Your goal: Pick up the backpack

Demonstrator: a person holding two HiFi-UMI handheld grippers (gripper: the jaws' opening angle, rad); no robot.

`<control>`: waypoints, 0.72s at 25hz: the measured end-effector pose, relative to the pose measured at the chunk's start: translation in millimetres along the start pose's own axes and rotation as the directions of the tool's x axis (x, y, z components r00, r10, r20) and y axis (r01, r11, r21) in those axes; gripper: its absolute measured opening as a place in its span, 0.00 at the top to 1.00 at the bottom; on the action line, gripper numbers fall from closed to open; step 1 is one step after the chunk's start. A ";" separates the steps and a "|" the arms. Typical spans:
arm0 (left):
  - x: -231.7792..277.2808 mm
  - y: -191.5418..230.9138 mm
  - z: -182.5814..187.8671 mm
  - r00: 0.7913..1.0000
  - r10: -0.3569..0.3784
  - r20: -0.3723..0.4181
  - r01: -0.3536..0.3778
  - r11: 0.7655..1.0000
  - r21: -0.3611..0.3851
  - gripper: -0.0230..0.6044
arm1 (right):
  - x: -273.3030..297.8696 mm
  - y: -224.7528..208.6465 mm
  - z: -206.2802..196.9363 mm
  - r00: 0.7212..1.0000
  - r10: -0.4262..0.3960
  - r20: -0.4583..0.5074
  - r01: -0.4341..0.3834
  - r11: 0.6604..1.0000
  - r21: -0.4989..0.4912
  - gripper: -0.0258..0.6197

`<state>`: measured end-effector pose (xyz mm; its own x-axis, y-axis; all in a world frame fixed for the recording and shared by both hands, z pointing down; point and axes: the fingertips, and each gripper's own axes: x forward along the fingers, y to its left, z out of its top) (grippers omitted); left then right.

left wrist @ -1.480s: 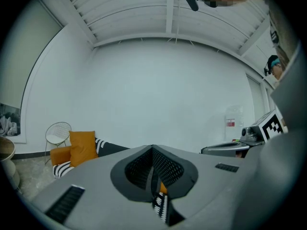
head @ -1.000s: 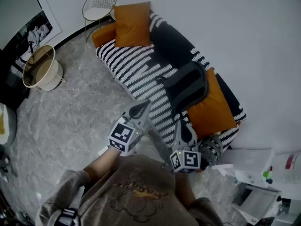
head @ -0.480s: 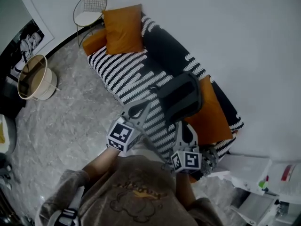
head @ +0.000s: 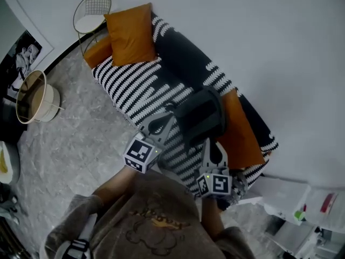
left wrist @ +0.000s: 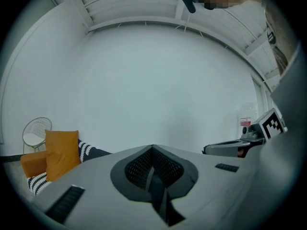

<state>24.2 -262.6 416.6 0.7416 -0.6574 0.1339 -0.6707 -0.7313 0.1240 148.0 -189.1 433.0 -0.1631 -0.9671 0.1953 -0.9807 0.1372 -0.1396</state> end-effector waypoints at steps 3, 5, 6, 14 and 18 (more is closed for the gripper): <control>19.5 2.4 1.0 0.999 -0.040 -0.010 0.040 0.999 0.005 0.96 | 13.0 -8.8 2.3 0.999 -0.033 0.007 0.032 0.999 0.019 0.95; 33.2 4.8 0.9 0.997 -0.069 -0.021 0.069 0.998 0.011 0.96 | 22.4 -16.0 3.5 0.998 -0.060 0.015 0.060 0.998 0.034 0.95; 39.5 5.9 -0.1 0.996 -0.083 -0.028 0.083 0.996 0.013 0.96 | 26.5 -19.4 3.2 0.997 -0.074 0.016 0.073 0.996 0.041 0.95; 77.3 19.8 -11.8 0.983 -0.172 -0.070 0.175 0.984 0.035 0.96 | 51.5 -34.7 -6.7 0.990 -0.143 0.014 0.141 0.987 0.072 0.95; 93.9 19.1 -22.4 0.967 -0.234 -0.101 0.239 0.971 0.034 0.96 | 56.3 -41.9 -18.0 0.981 -0.193 0.005 0.191 0.976 0.107 0.95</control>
<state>80.7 -334.3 453.5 0.8724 -0.4459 0.2002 -0.4734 -0.8729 0.1185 178.0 -245.4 467.3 0.0296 -0.9765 0.2136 -0.9765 -0.0739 -0.2024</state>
